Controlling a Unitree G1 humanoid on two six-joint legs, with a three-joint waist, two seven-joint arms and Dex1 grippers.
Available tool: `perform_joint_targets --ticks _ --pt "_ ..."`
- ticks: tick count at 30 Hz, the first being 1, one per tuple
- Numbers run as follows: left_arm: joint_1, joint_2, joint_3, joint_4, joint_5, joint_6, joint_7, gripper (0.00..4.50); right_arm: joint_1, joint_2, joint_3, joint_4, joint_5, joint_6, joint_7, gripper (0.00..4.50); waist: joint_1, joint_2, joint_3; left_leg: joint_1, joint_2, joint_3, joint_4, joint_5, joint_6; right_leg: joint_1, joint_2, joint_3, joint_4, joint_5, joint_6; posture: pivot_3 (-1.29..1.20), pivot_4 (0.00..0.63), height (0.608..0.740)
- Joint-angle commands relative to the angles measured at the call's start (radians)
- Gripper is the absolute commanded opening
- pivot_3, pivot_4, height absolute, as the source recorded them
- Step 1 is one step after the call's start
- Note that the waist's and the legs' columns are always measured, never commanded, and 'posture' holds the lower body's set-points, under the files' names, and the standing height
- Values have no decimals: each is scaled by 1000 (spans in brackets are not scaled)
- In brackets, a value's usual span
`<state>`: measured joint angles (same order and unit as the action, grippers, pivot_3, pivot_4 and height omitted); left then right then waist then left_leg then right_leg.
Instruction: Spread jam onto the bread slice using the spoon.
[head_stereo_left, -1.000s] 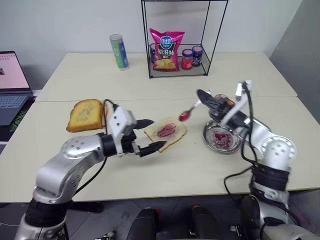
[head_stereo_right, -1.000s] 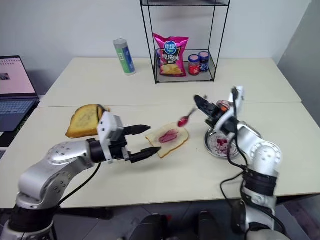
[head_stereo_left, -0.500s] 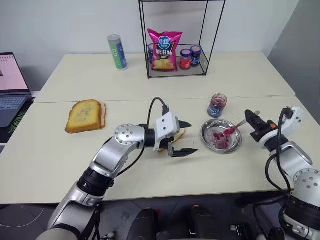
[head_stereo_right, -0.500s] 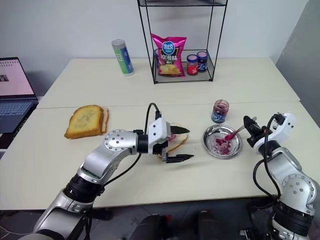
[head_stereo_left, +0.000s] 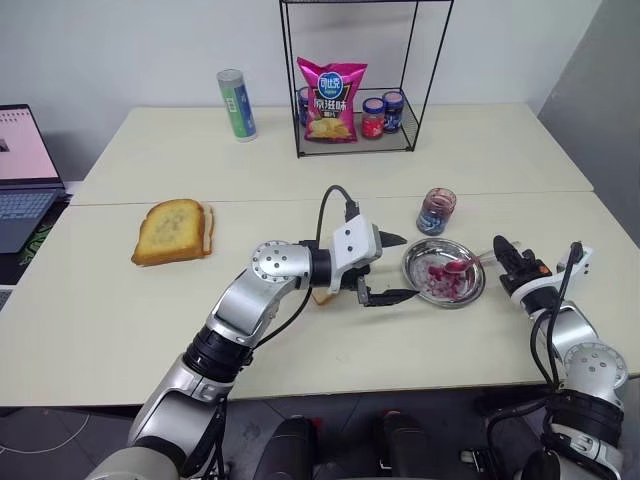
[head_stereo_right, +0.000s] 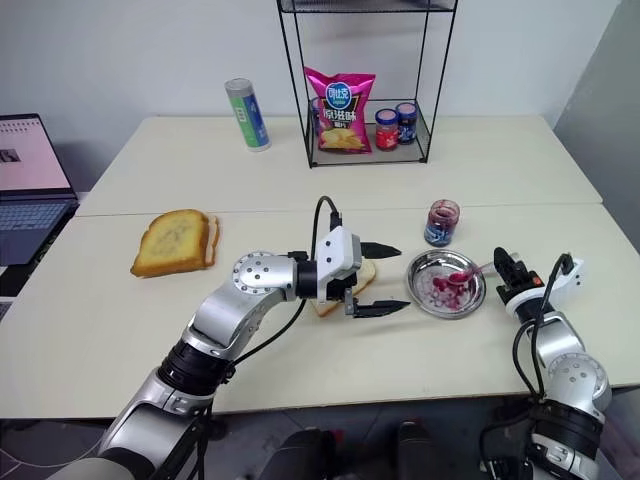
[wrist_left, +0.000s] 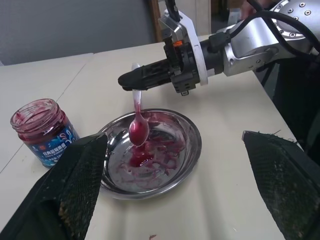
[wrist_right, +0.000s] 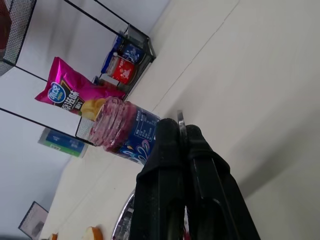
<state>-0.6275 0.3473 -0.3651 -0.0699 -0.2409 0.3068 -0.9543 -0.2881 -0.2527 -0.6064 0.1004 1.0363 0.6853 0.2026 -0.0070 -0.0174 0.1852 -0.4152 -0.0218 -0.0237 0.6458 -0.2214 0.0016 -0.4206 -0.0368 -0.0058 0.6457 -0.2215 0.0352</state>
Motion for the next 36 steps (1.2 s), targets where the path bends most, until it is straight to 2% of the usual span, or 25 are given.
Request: perform_joint_targets --ticks 1,9,23,30,36 --pt "-18 -7 6 -27 3 0 -7 4500 -18 -22 -12 19 7 -29 50 45 0 0 0 0 0 0 0 0 0 0 0 0 0 0 0 0 150 740" --pt "-15 2 18 -42 -2 17 -6 4500 -37 -47 -23 94 12 -43 90 45 0 0 0 0 0 0 1 0 0 0 0 0 0 0 0 0 150 740" --pt "-16 6 27 -44 -4 22 -6 4500 -44 -62 -25 117 7 -61 86 2887 1 0 0 0 0 0 1 0 0 0 0 0 0 1 -1 0 150 740" --pt "-16 6 30 -43 -4 21 -7 4500 -48 -80 -41 139 5 -74 80 4454 1 0 0 0 0 0 1 0 0 0 0 0 0 2 -2 0 150 740" --pt "-17 15 41 -46 -8 22 -9 4500 -37 -121 -91 158 2 -100 57 4494 2 0 0 0 0 0 1 0 0 0 0 0 0 2 -3 0 150 740"
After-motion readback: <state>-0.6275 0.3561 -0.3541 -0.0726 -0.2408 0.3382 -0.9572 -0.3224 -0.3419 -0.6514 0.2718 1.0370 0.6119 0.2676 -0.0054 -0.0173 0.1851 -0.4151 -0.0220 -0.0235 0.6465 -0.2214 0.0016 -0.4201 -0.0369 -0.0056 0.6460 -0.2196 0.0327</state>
